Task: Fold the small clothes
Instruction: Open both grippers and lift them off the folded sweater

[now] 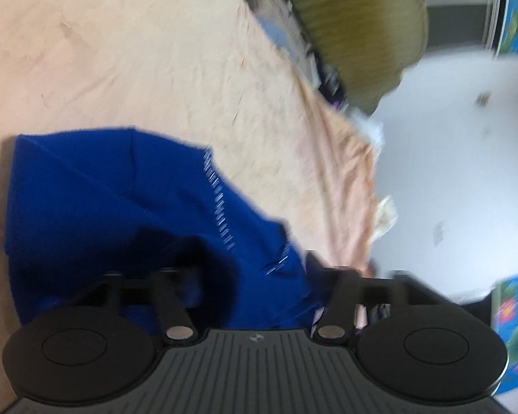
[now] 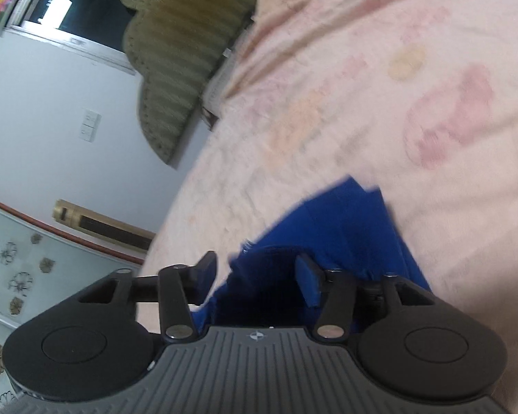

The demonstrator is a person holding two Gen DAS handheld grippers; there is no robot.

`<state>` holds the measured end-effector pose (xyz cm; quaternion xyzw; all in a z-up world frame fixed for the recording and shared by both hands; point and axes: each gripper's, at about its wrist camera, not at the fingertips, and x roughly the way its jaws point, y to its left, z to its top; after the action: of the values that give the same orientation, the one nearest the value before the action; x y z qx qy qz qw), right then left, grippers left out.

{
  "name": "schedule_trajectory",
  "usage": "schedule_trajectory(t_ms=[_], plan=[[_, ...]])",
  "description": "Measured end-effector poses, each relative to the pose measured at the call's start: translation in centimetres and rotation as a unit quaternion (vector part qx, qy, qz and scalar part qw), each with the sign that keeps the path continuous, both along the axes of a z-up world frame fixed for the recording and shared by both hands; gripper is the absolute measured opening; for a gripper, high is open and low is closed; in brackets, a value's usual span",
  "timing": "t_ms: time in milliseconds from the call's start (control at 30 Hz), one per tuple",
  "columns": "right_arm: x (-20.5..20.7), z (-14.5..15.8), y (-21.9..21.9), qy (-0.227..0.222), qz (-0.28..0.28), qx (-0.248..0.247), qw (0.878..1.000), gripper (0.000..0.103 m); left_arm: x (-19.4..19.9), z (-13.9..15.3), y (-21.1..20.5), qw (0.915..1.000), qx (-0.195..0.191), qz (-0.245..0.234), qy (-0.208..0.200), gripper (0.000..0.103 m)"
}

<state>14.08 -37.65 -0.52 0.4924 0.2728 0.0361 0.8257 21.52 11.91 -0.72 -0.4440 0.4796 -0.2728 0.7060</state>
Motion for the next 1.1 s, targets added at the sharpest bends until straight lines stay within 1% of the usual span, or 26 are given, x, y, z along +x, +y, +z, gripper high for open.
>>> schedule_trajectory(t_ms=[67, 100, 133, 167, 200, 233, 333, 367, 400, 433, 500, 533, 567, 600, 633, 667, 700, 733, 767, 833, 867, 900, 967, 1000, 1033, 1100], plan=[[0.1, 0.5, -0.6, -0.026, -0.009, 0.001, 1.0, 0.067, 0.1, -0.1, 1.2, 0.9984, -0.048, 0.029, -0.003, 0.076], [0.3, 0.6, -0.8, -0.031, -0.013, 0.004, 0.999, 0.071, 0.2, -0.3, 1.6, 0.997, -0.067, 0.039, 0.003, 0.076], [0.5, 0.6, -1.1, -0.029, -0.021, 0.005, 0.999, 0.072, 0.2, -0.4, 2.0, 0.9958, -0.078, 0.048, 0.009, 0.076], [0.6, 0.8, -1.3, -0.023, -0.029, 0.002, 0.999, 0.072, 0.1, -0.4, 2.4, 0.9952, -0.079, 0.057, 0.012, 0.076], [0.5, 1.1, -1.3, -0.02, -0.032, -0.008, 0.999, 0.071, -0.2, -0.1, 2.6, 0.9958, -0.07, 0.059, 0.006, 0.076], [0.4, 1.5, -0.9, -0.022, -0.025, -0.025, 0.999, 0.071, -0.5, 0.5, 2.7, 0.9972, -0.05, 0.056, -0.007, 0.076], [-0.1, 3.0, 1.4, -0.042, 0.036, -0.084, 0.995, 0.07, -1.8, 2.6, 2.4, 0.9976, 0.032, 0.044, -0.044, 0.076], [0.0, 3.0, 2.1, -0.043, 0.063, -0.089, 0.993, 0.073, -2.3, 3.2, 2.2, 0.9962, 0.053, 0.039, -0.056, 0.076], [0.3, 2.8, 2.8, -0.038, 0.09, -0.087, 0.991, 0.077, -2.7, 3.6, 2.1, 0.9946, 0.07, 0.033, -0.068, 0.076], [0.8, 2.5, 3.3, -0.028, 0.11, -0.086, 0.99, 0.078, -3.1, 4.0, 2.1, 0.9926, 0.089, 0.027, -0.078, 0.076], [1.9, 1.5, 4.0, 0.0, 0.119, -0.095, 0.988, 0.081, -4.0, 4.7, 2.0, 0.9867, 0.13, 0.017, -0.096, 0.076], [2.4, 0.9, 3.9, 0.017, 0.108, -0.104, 0.988, 0.081, -4.5, 5.0, 1.8, 0.9826, 0.152, 0.011, -0.107, 0.076], [2.7, 0.3, 3.7, 0.04, 0.082, -0.118, 0.989, 0.08, -5.0, 5.2, 1.7, 0.9779, 0.173, 0.004, -0.117, 0.076], [2.7, 0.1, 3.5, 0.065, 0.046, -0.142, 0.987, 0.079, -5.6, 5.3, 1.6, 0.9722, 0.197, -0.005, -0.127, 0.076], [2.4, 0.4, 3.8, 0.076, 0.018, -0.17, 0.982, 0.076, -6.2, 5.5, 1.4, 0.9644, 0.224, -0.015, -0.139, 0.076], [1.8, 0.9, 4.4, 0.064, 0.011, -0.195, 0.979, 0.074, -6.7, 5.6, 1.4, 0.9578, 0.244, -0.026, -0.149, 0.076], [1.4, 1.6, 5.4, 0.045, 0.024, -0.207, 0.977, 0.075, -7.4, 5.6, 1.3, 0.9503, 0.264, -0.039, -0.161, 0.076], [1.1, 2.1, 6.6, 0.026, 0.051, -0.206, 0.977, 0.076, -8.0, 5.5, 1.2, 0.9426, 0.281, -0.053, -0.172, 0.076], [0.9, 2.5, 7.8, 0.012, 0.085, -0.19, 0.978, 0.079, -8.7, 5.4, 1.1, 0.9358, 0.296, -0.067, -0.179, 0.076], [1.2, 2.8, 10.2, -0.007, 0.148, -0.142, 0.979, 0.082, -9.9, 5.0, 0.5, 0.9251, 0.314, -0.096, -0.191, 0.076], [1.6, 2.5, 11.4, -0.01, 0.177, -0.113, 0.978, 0.088, -10.6, 4.7, 0.2, 0.9201, 0.32, -0.112, -0.197, 0.076], [2.1, 2.3, 12.3, -0.009, 0.198, -0.088, 0.976, 0.089, -11.3, 4.5, -0.1, 0.9154, 0.326, -0.125, -0.201, 0.076], [3.4, 1.4, 14.2, 0.003, 0.227, -0.053, 0.973, 0.089, -12.7, 4.1, -0.5, 0.9048, 0.338, -0.145, -0.215, 0.076], [4.2, 1.1, 15.0, 0.015, 0.237, -0.045, 0.97, 0.09, -13.3, 3.9, -0.6, 0.9001, 0.344, -0.15, -0.221, 0.076], [4.9, 0.6, 15.9, 0.029, 0.245, -0.041, 0.968, 0.09, -13.7, 3.5, -0.6, 0.8957, 0.354, -0.15, -0.222, 0.076], [6.6, -0.1, 17.6, 0.051, 0.259, -0.04, 0.964, 0.09, -13.9, 2.4, -0.5, 0.8883, 0.385, -0.136, -0.21, 0.076]])
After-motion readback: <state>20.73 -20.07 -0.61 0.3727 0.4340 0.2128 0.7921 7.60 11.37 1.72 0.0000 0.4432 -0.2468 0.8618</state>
